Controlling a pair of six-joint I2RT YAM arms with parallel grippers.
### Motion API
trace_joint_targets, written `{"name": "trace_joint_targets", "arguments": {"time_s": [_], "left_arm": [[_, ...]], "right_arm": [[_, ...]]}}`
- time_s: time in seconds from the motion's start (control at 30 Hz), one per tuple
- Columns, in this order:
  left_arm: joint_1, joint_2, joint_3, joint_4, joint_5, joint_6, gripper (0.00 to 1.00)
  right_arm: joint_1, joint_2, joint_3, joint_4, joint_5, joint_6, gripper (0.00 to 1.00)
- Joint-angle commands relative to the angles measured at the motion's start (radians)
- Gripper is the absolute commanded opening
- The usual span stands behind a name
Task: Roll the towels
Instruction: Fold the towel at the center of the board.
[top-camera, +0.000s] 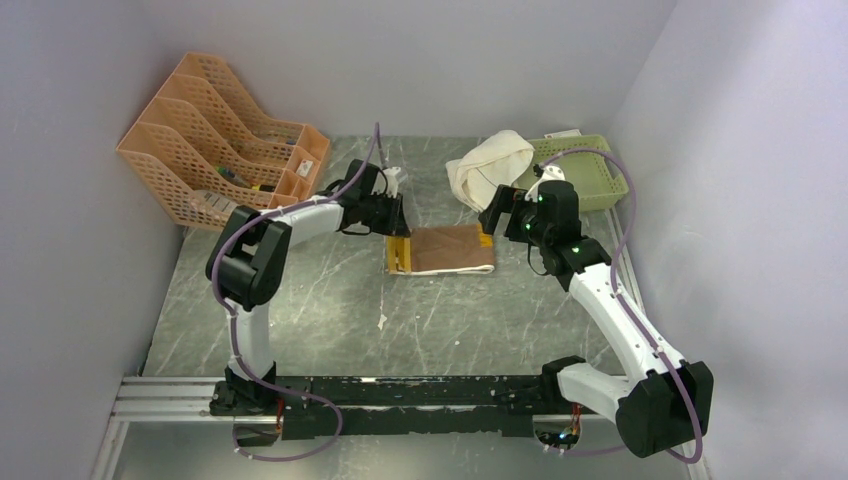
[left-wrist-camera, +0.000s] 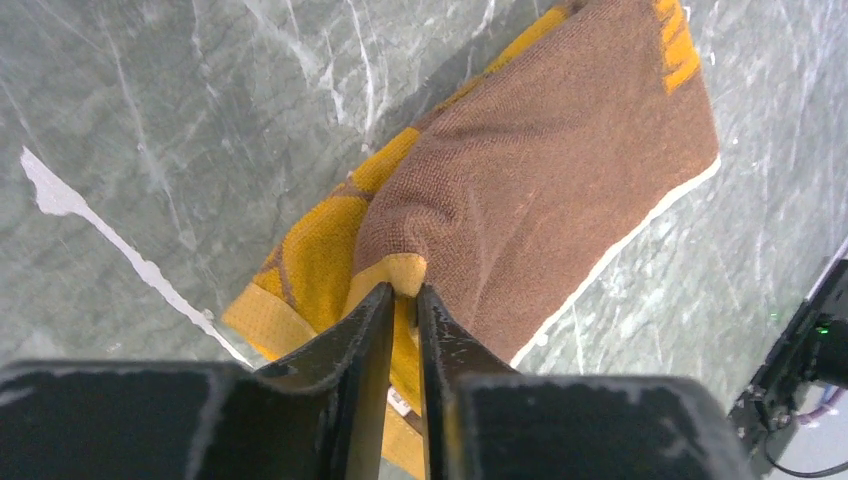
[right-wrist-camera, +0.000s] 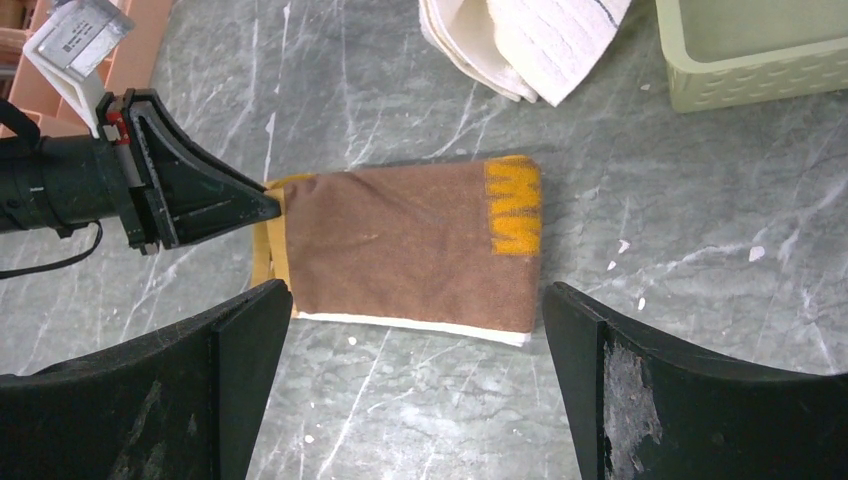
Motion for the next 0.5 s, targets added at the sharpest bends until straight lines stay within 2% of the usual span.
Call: {"name": "trace_joint_targets", "arguments": {"time_s": [0.0, 0.03, 0.07, 0.3, 0.47], "left_arm": [[0.006, 0.034, 0.059, -0.045, -0.021, 0.029, 0.17], [0.006, 0.04, 0.067, -0.048, -0.026, 0.029, 0.09], [0.006, 0.047, 0.075, -0.053, -0.029, 0.029, 0.07], [0.008, 0.059, 0.126, -0.088, -0.037, 0.025, 0.07], [0.01, 0.035, 0.188, -0.211, -0.078, 0.008, 0.07]], "right_arm": [[-0.012, -0.017, -0.019, 0.016, -0.013, -0.01, 1.0], [-0.012, -0.018, -0.019, 0.016, -0.014, -0.012, 1.0], [-0.013, -0.019, -0.021, 0.017, -0.014, -0.011, 1.0], [-0.017, -0.022, -0.019, 0.01, -0.019, -0.015, 1.0], [-0.018, -0.014, -0.028, 0.015, -0.029, -0.018, 1.0]]}}
